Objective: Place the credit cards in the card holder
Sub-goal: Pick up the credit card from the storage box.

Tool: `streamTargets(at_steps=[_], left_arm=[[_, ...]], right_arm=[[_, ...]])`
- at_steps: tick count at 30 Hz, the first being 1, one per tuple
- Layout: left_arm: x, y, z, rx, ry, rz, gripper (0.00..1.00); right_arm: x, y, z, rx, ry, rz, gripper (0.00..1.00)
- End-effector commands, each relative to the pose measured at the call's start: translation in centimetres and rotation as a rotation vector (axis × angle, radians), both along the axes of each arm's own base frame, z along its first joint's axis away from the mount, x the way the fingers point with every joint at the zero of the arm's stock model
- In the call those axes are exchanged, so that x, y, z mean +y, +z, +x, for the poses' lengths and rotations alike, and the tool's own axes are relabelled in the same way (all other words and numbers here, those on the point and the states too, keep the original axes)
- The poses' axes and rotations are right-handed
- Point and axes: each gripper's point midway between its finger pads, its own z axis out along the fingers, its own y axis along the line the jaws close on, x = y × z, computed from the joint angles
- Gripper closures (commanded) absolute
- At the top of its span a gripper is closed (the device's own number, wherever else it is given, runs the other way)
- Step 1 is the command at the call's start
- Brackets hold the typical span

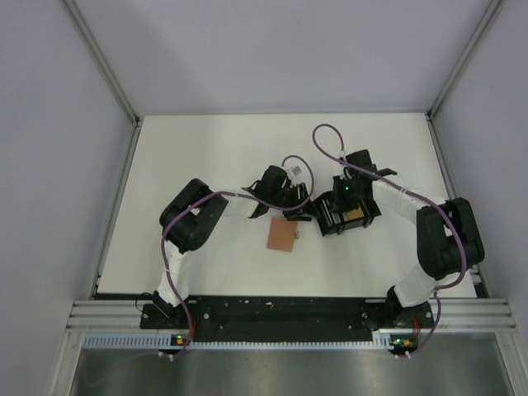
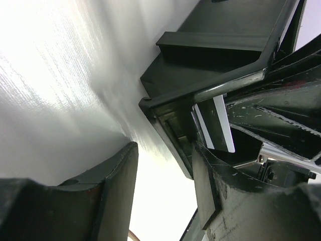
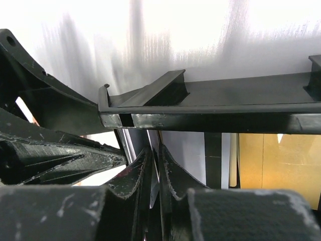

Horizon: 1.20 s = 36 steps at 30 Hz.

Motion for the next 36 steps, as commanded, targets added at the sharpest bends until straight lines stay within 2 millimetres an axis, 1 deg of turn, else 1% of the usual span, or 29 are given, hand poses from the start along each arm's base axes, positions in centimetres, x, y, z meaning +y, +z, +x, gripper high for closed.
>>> streamTargets(at_steps=[1,4,6,9,12,15,19,23,24,27,31,33,36], left_arm=[[-1.3,1.8,0.5,-0.055,-0.025,-0.049,0.48],[-1.3,1.8,0.5,-0.054,-0.025,-0.046,0.48],[-1.3,1.9,0.5,-0.057,-0.026,-0.047,0.48],[-1.1,2.3,0.5,-0.074,-0.026,-0.045,0.48],[-0.5,2.8,0.9,-0.118,-0.012,-0.006,0.48],[0.2,4.4,1.4,-0.192,0.003,0.025,0.45],[1.1,6.5,2.0,-0.272,0.025,0.06,0.41],[2.3,7.7,2.3,-0.328,0.051,0.116,0.36],[2.6,8.0,2.4,-0.342,0.061,0.128,0.36],[4.2,8.4,2.6,-0.369,0.112,0.174,0.31],[7.4,8.3,2.9,-0.386,0.216,0.251,0.25],[9.9,7.4,2.9,-0.35,0.278,0.339,0.22],[14.2,5.6,2.9,-0.304,0.378,0.483,0.19]], right_arm=[[0.6,0.4,0.5,-0.011,0.037,0.003,0.9],[0.8,0.2,0.6,-0.005,0.043,-0.001,0.89],[0.9,0.2,0.6,-0.007,0.047,-0.001,0.93],[0.6,1.0,0.9,-0.035,0.036,-0.013,1.0],[0.0,2.8,1.6,-0.097,0.017,-0.036,1.0],[-1.0,5.0,2.2,-0.169,-0.018,-0.075,1.0],[-2.0,6.9,2.4,-0.226,-0.047,-0.102,1.0],[-2.2,8.6,2.0,-0.262,-0.067,-0.093,1.0],[-2.1,9.1,1.9,-0.27,-0.068,-0.076,1.0],[-0.7,10.7,1.4,-0.283,-0.041,0.009,1.0],[1.8,12.1,0.9,-0.291,-0.018,0.11,1.0],[3.4,12.2,0.5,-0.289,-0.004,0.144,1.0],[6.2,11.1,-0.4,-0.245,-0.007,0.186,1.0]])
